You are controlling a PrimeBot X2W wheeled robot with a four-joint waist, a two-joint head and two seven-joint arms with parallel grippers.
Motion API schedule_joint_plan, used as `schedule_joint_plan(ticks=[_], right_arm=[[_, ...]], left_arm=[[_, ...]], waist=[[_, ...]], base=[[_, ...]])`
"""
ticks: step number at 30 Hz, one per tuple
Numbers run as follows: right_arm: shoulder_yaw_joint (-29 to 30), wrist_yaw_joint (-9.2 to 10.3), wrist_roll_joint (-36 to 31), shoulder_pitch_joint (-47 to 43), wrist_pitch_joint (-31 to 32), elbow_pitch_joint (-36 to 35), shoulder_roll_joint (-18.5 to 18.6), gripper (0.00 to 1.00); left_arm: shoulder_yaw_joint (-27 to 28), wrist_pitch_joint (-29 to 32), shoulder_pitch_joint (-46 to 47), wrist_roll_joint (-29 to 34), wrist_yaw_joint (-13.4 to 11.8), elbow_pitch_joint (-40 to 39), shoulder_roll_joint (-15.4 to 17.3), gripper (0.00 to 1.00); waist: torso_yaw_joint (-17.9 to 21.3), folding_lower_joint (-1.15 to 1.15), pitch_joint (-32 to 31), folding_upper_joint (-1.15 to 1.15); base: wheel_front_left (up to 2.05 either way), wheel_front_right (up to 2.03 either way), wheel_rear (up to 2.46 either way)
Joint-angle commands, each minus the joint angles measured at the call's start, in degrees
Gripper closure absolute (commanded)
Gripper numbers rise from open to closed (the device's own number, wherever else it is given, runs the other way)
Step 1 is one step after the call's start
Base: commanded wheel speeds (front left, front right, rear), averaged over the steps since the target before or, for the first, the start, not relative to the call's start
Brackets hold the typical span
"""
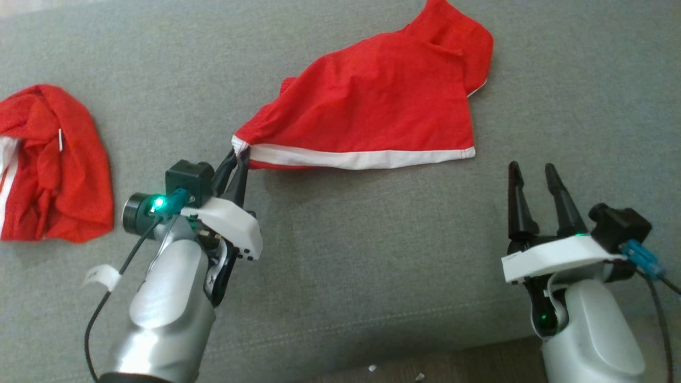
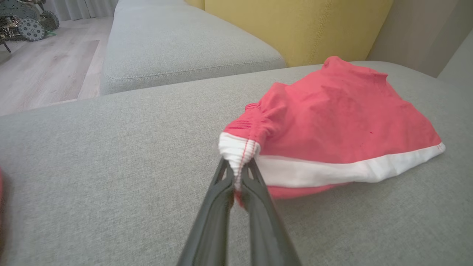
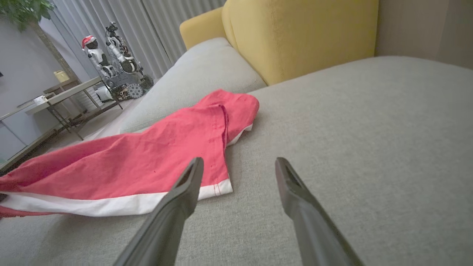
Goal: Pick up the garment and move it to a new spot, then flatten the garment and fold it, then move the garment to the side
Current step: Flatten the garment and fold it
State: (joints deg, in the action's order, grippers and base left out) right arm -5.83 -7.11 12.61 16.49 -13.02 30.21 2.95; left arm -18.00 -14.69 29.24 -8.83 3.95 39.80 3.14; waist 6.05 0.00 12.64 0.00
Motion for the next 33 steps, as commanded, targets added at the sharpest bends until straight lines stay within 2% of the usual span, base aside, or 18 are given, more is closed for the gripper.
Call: schedule_joint_plan(ticks=[1, 16, 25, 33], right_arm=[[-1.30, -0.37, 0.59, 1.90, 0.23, -0.81, -0.07, 0.00], [-3.20, -0.37, 7.16, 13.06, 1.19, 16.20, -0.07, 0.00], [-2.95, -0.37, 6.65, 19.18, 0.81, 26.92, -0.07, 0.00], [-2.41, -0.37, 5.92, 22.02, -0.39, 32.23, -0.07, 0.00]], left_arm=[[1.37, -0.30, 1.12, -0.43, -0.46, -2.24, 0.71, 1.00], [-0.80, -0.30, 0.90, -1.12, -0.96, -5.48, 0.00, 1.00], [-2.33, -0.30, 1.57, -1.84, -1.51, -6.57, -0.18, 1.00], [-3.32, -0.30, 1.80, -2.47, -1.93, -7.54, -0.23, 1.00]], waist=[[-0.14, 0.00, 0.06, 0.00], [-2.59, 0.00, 2.57, 0.00], [-4.42, 0.00, 3.82, 0.00], [-5.16, 0.00, 4.41, 0.00]], base=[[0.00, 0.00, 0.00], [0.00, 0.00, 0.00], [0.00, 0.00, 0.00], [0.00, 0.00, 0.00]])
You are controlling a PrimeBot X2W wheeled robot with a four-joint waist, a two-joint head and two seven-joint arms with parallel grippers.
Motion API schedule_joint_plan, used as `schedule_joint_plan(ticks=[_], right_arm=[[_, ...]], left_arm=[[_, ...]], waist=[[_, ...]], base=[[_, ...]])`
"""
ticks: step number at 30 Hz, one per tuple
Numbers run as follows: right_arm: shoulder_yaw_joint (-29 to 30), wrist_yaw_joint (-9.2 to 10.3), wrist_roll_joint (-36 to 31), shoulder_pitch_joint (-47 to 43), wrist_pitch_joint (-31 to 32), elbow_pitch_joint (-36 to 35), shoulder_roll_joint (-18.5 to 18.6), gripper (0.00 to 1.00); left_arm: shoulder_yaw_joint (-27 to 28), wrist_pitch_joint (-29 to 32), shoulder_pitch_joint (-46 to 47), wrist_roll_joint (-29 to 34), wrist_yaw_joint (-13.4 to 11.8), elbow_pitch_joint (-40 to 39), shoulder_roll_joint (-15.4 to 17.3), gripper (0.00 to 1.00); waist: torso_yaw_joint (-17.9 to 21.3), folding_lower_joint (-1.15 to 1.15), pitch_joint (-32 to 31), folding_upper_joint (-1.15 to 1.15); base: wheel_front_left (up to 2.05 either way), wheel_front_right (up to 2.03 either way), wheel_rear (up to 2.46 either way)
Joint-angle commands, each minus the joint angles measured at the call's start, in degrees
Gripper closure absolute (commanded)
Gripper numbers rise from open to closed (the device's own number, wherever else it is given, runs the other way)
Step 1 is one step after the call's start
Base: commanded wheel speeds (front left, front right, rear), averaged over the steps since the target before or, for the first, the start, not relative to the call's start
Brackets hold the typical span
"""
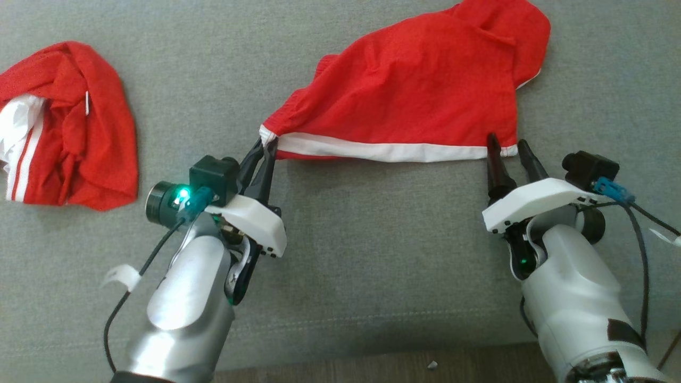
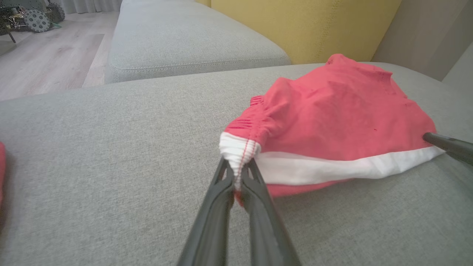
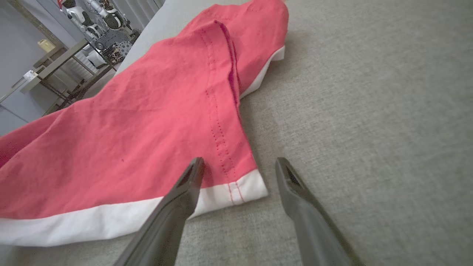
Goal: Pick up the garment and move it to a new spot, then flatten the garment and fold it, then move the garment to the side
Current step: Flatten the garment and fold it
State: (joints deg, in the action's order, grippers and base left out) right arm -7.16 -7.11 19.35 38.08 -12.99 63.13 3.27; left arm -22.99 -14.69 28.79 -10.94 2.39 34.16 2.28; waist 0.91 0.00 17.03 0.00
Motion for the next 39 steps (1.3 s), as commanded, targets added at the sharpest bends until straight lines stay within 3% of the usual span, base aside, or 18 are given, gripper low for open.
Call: schedule_joint_plan(ticks=[1, 2, 3, 4, 5, 9, 15, 24, 31, 39], right_arm=[[-1.12, -0.37, -0.74, 0.75, -0.41, 0.04, -0.39, 0.00], [-1.45, -0.37, -0.22, 0.97, -0.05, 0.67, -0.39, 0.00], [-2.06, -0.37, 0.41, 1.10, 0.49, 1.17, -0.39, 0.29], [-2.93, -0.37, 1.04, 1.15, 1.15, 1.52, -0.39, 0.86], [-3.81, -0.37, 1.62, 1.16, 1.75, 1.77, -0.39, 1.00], [-5.69, -0.37, 2.69, 1.08, 1.38, 1.86, -0.39, 1.00], [-6.93, -0.37, -0.95, 1.69, -0.53, 0.36, 0.79, 1.00], [-10.53, -0.37, -2.72, 3.62, 1.96, -12.41, 4.63, 1.00], [-11.66, -0.37, 0.92, 1.66, 13.60, -26.57, 8.46, 1.00], [-9.20, -0.37, 8.06, -5.71, 35.81, -48.89, 14.27, 1.00]], left_arm=[[1.57, -0.30, 2.28, -0.46, -0.41, -2.01, 0.62, 1.00], [1.46, -0.30, 2.33, -0.54, -0.43, -2.10, 0.62, 1.00], [1.38, -0.30, 2.38, -0.63, -0.47, -2.17, 0.62, 1.00], [1.31, -0.30, 2.43, -0.75, -0.53, -2.26, 0.62, 1.00], [1.24, -0.30, 2.47, -0.89, -0.62, -2.39, 0.61, 1.00], [1.08, -0.30, 2.24, -1.59, -1.02, -2.92, 0.61, 1.00], [2.21, -0.30, 1.04, -2.20, -1.27, -4.40, 0.61, 1.00], [5.16, -0.26, 0.21, -3.85, -0.22, -9.36, 1.78, 1.00], [6.45, 3.42, -0.31, -5.74, -0.53, -16.11, 3.31, 1.00], [6.67, 13.53, -4.18, -7.33, -2.15, -26.90, 5.69, 1.00]], waist=[[-0.11, 0.00, 0.11, 0.00], [-0.23, 0.00, 0.20, 0.00], [-0.33, 0.00, 0.28, 0.00], [-0.41, 0.00, 0.34, 0.00], [-0.47, 0.00, 0.38, 0.00], [-0.74, 0.00, -0.45, 0.00], [-0.48, 0.00, -3.96, 0.00], [0.54, 0.00, -13.96, 0.00], [0.97, 0.00, -19.67, 0.00], [1.23, 0.00, -21.25, 0.00]], base=[[0.00, 0.00, 0.00], [0.00, 0.00, 0.00], [0.00, 0.00, 0.00], [0.00, 0.00, 0.00], [0.00, 0.00, 0.00], [0.00, 0.00, 0.00], [0.00, 0.00, 0.00], [0.00, 0.00, 0.00], [0.00, 0.00, 0.00], [0.00, 0.00, 0.00]])
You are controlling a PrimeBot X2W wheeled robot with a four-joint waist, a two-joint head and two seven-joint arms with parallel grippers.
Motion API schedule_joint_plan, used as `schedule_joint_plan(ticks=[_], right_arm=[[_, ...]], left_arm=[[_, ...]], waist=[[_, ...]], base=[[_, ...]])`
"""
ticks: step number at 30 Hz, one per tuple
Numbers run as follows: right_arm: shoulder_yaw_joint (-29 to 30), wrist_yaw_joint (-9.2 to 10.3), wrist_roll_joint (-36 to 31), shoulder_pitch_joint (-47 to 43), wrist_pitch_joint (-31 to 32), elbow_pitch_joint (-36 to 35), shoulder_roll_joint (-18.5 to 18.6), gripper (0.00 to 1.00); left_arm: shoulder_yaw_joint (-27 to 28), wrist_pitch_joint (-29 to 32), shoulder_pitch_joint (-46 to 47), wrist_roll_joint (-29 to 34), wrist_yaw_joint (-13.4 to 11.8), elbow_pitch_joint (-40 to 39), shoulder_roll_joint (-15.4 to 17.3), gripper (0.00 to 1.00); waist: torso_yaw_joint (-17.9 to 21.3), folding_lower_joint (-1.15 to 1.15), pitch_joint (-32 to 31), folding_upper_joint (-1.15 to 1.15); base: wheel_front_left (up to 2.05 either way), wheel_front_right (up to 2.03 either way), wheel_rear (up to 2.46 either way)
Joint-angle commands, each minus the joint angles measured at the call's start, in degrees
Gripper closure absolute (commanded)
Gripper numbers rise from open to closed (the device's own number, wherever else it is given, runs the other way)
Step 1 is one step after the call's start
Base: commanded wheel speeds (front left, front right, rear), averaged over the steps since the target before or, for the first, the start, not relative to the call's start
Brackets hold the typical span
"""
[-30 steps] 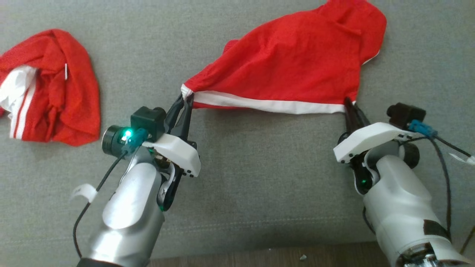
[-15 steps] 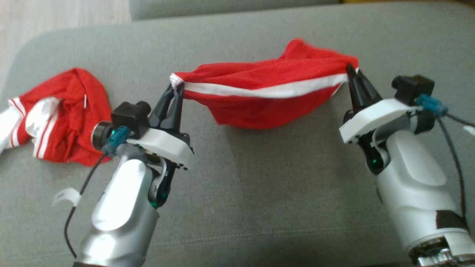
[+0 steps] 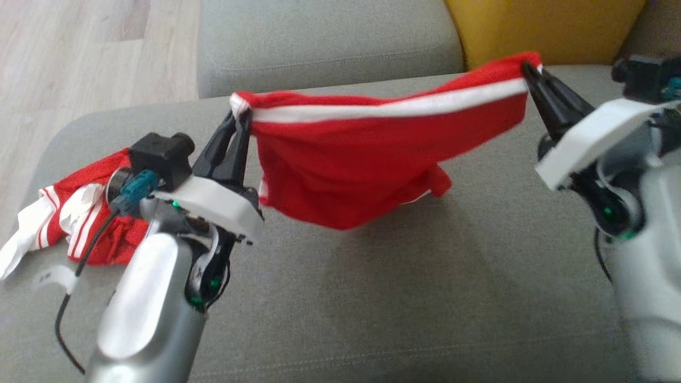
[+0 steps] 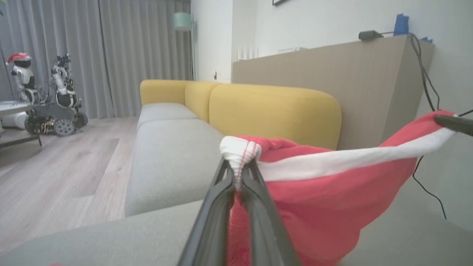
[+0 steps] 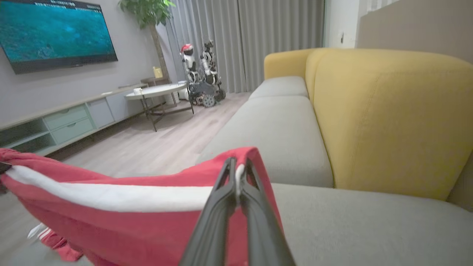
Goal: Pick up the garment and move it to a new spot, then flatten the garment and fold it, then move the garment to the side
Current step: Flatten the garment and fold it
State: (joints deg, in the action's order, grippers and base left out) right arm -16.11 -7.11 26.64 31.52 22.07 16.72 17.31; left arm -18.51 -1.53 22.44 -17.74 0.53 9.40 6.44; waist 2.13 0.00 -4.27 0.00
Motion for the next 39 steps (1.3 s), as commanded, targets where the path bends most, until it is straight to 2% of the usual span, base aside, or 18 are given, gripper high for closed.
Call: schedule_joint_plan(ticks=[1, 4, 5, 7, 9, 13, 16, 20, 24, 28, 32, 39], right_arm=[[0.46, -0.37, 1.81, -0.38, 4.04, -5.09, 0.56, 1.00], [2.08, -0.37, 4.03, -3.44, 13.30, -12.16, 1.10, 1.00], [2.08, -0.37, 4.03, -3.44, 13.30, -12.16, 1.10, 1.00], [2.93, -0.37, 3.39, -4.11, 17.68, -15.85, 1.59, 1.00], [4.51, -0.37, 3.33, -3.40, 20.49, -18.25, 0.47, 1.00], [7.62, -0.37, 3.21, 2.71, 24.33, -19.72, -3.02, 1.00], [9.10, -0.37, 2.13, 10.95, 24.34, -16.84, -5.74, 1.00], [9.41, -0.37, -2.32, 26.01, 16.89, -9.84, -7.77, 1.00], [10.90, -0.37, -6.75, 39.68, 3.09, -0.40, -10.23, 1.00], [12.66, -0.37, -9.18, 47.62, -10.25, 8.31, -11.98, 1.00], [12.33, -0.37, -8.13, 48.67, -17.13, 16.29, -13.50, 1.00], [8.87, -0.37, -2.96, 40.63, -20.63, 27.65, -14.27, 1.00]], left_arm=[[2.06, 2.30, 1.56, -0.93, -0.27, -3.27, 1.91, 1.00], [2.09, 8.51, 0.21, -3.12, 0.07, -6.22, 2.96, 1.00], [2.09, 8.51, 0.21, -3.12, 0.07, -6.22, 2.96, 1.00], [1.71, 12.39, 0.54, -3.25, 0.63, -7.79, 4.66, 1.00], [2.00, 15.62, 1.98, -4.04, 0.98, -9.05, 5.65, 1.00], [2.53, 21.00, 9.45, -4.61, 2.18, -9.84, 7.56, 1.00], [2.55, 23.37, 18.06, -4.80, 3.35, -6.87, 7.95, 1.00], [2.66, 21.68, 32.85, -2.35, 4.32, 0.50, 8.37, 1.00], [3.62, 13.39, 47.36, 0.96, 3.62, 9.56, 7.26, 1.00], [3.85, 3.66, 56.21, 3.01, 2.97, 18.45, 5.76, 1.00], [2.88, -2.84, 58.65, 3.56, 3.41, 26.46, 4.13, 1.00], [-0.35, -9.30, 52.73, 3.62, 4.74, 37.04, 1.60, 1.00]], waist=[[0.03, 0.00, 0.11, 0.00], [0.24, 0.00, 0.74, 0.00], [0.24, 0.00, 0.74, 0.00], [0.39, 0.00, 1.73, 0.00], [0.58, 0.00, 3.45, 0.00], [0.83, 0.00, 10.69, 0.00], [1.15, 0.00, 16.80, 0.00], [1.48, 0.00, 24.89, 0.00], [1.46, 0.00, 29.80, 0.00], [1.40, 0.00, 31.57, 0.00], [1.31, 0.00, 32.61, 0.00], [0.49, 0.00, 32.87, 0.00]], base=[[0.00, 0.00, 0.00], [0.00, 0.00, 0.00], [0.00, 0.00, 0.00], [0.00, 0.00, 0.00], [0.00, 0.00, 0.00], [0.00, 0.00, 0.00], [0.00, 0.00, 0.00], [0.00, 0.00, 0.00], [0.00, 0.00, 0.00], [0.00, 0.00, 0.00], [0.00, 0.00, 0.00], [0.00, 0.00, 0.00]])
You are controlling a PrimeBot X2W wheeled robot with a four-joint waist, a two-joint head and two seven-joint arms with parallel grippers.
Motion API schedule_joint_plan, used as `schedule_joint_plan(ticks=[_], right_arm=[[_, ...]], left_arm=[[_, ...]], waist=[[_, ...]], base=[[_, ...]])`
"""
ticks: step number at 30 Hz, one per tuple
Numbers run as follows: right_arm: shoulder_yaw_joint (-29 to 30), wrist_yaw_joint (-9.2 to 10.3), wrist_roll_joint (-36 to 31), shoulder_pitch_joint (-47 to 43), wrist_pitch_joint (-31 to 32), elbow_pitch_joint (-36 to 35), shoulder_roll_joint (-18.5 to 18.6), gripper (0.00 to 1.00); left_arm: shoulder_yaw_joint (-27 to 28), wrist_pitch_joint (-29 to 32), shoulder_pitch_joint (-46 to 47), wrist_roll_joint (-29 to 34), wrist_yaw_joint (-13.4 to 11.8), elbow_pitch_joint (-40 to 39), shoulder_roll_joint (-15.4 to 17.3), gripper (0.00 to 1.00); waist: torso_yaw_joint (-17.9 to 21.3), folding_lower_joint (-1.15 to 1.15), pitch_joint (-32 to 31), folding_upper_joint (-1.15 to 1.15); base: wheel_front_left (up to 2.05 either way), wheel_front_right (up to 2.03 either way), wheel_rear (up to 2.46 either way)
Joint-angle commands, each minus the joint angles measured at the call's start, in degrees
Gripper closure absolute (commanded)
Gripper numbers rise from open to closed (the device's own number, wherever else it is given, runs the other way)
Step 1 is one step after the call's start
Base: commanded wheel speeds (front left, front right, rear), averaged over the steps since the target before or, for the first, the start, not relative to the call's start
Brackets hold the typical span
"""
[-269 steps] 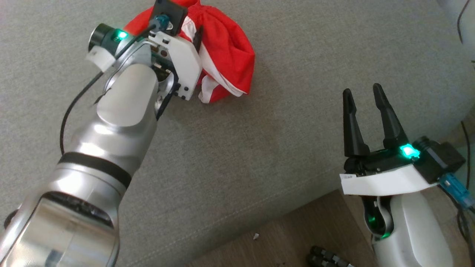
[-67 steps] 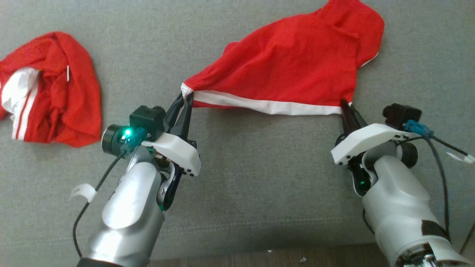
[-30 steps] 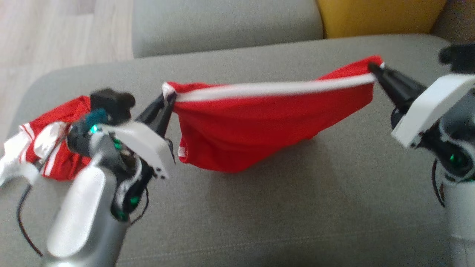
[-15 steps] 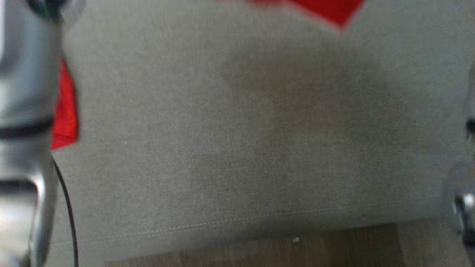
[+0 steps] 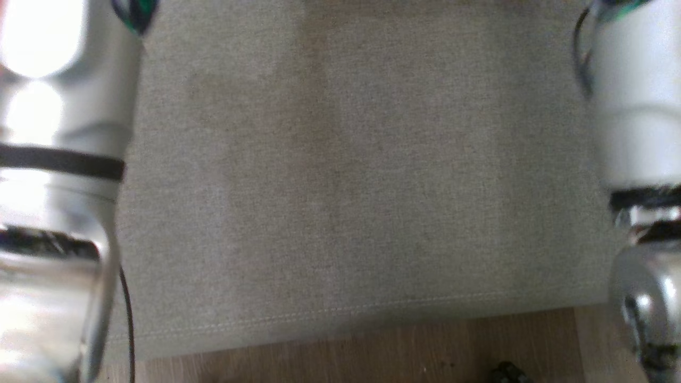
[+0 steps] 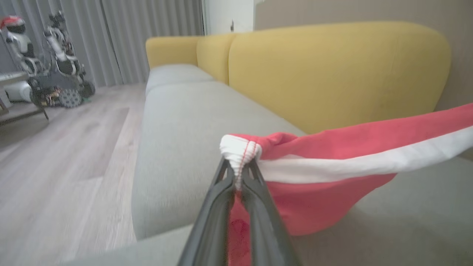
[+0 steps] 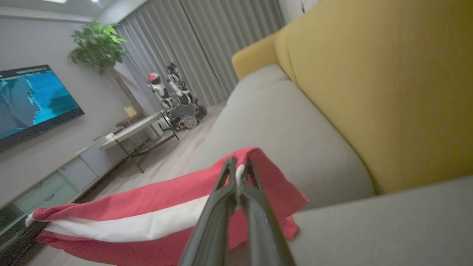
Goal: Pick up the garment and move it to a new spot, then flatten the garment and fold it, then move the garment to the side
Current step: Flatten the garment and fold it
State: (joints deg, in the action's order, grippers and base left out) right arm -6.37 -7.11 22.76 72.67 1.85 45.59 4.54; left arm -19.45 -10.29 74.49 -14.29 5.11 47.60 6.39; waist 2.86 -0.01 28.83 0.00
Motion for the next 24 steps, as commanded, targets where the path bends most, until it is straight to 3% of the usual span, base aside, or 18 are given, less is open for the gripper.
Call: schedule_joint_plan(ticks=[1, 7, 13, 24], right_arm=[[-1.52, -0.37, 1.49, -2.15, -0.56, 0.35, -1.53, 1.00], [-7.70, -0.37, 3.22, -11.15, 0.63, 7.96, -1.30, 1.00], [-12.19, -0.37, 5.62, -16.52, 3.50, 10.88, 1.39, 1.00], [-24.35, -0.37, 12.56, -24.87, 16.51, 7.62, 9.52, 1.00]], left_arm=[[0.11, -1.20, -0.87, 0.08, 0.34, 0.17, 1.27, 1.00], [-2.77, -3.60, -10.79, -0.11, 1.30, 6.55, 0.36, 1.00], [-4.55, -4.36, -17.90, -0.91, 1.90, 9.38, -0.12, 1.00], [-10.36, -4.68, -28.79, -1.09, 2.34, 9.76, 0.38, 1.00]], waist=[[-0.39, 0.01, -0.60, 0.00], [-1.05, 0.01, -3.83, 0.00], [-1.92, 0.01, -7.63, 0.00], [-2.44, 0.01, -14.95, 0.00]], base=[[0.00, 0.00, 0.00], [0.00, 0.00, 0.00], [0.00, 0.00, 0.00], [0.00, 0.00, 0.00]])
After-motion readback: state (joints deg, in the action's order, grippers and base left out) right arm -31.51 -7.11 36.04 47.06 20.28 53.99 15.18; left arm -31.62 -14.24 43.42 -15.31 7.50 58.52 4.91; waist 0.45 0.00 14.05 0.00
